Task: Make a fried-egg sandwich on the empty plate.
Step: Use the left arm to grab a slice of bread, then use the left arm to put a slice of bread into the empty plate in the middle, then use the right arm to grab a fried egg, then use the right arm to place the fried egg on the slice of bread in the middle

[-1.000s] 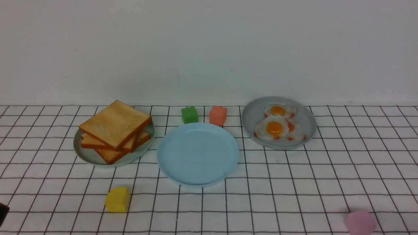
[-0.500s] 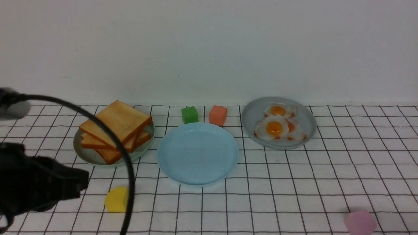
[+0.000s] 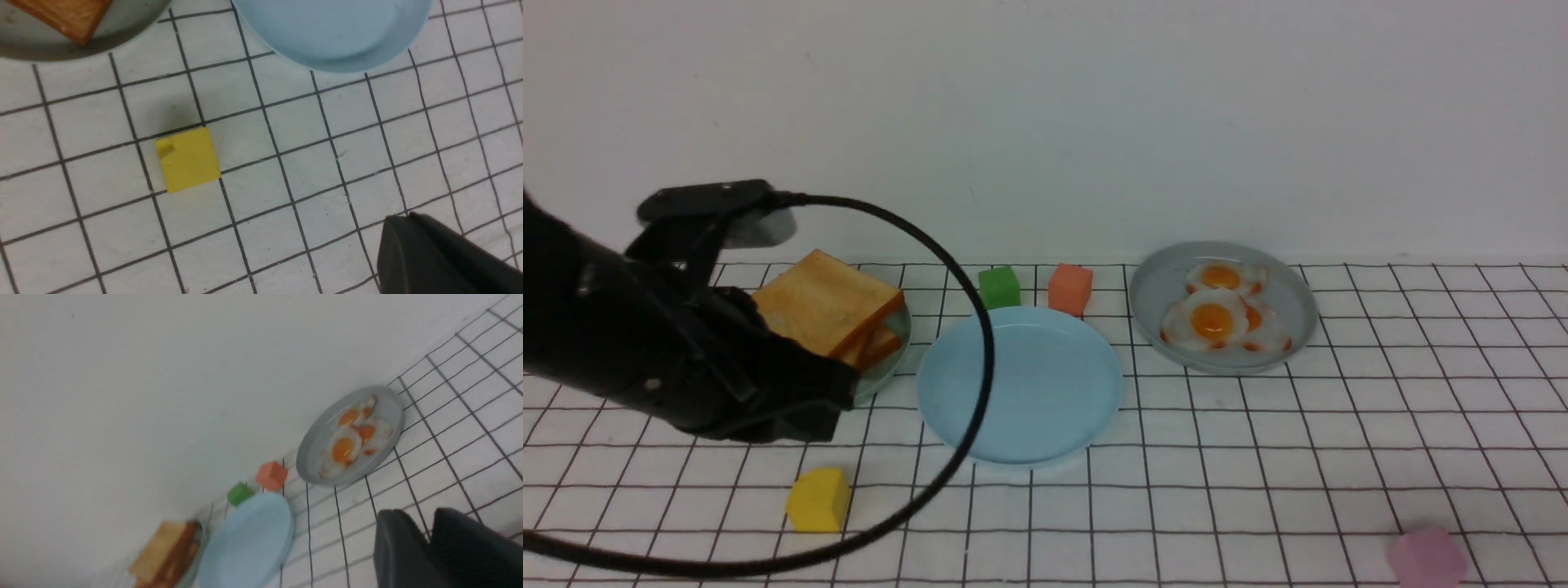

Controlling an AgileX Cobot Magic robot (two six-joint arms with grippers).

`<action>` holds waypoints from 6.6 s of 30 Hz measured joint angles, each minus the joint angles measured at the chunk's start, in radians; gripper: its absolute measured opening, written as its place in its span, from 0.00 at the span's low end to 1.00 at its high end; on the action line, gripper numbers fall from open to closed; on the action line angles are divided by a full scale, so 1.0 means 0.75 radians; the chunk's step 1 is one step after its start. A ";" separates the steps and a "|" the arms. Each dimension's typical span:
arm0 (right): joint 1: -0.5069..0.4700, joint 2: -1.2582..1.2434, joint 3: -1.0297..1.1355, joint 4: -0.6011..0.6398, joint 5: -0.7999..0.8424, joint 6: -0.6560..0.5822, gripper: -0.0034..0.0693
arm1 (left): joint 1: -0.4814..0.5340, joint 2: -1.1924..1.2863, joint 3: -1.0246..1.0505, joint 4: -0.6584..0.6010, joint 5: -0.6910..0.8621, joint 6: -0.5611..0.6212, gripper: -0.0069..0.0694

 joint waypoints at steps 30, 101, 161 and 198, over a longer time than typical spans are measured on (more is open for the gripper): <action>0.133 0.478 -0.764 -0.150 0.801 -0.530 0.06 | 0.135 0.930 -0.776 0.531 -0.091 -0.070 0.55; 0.133 1.015 -0.851 -0.069 0.700 -0.529 0.12 | -0.413 0.254 -0.772 0.362 0.304 -0.252 0.10; 0.213 3.089 -2.358 -0.321 0.419 -0.520 0.62 | -0.413 -1.306 0.642 0.208 -0.730 -0.245 0.07; 0.212 2.689 -2.366 -0.092 0.731 -0.606 0.15 | -0.413 -1.306 0.642 0.212 -0.730 -0.245 0.09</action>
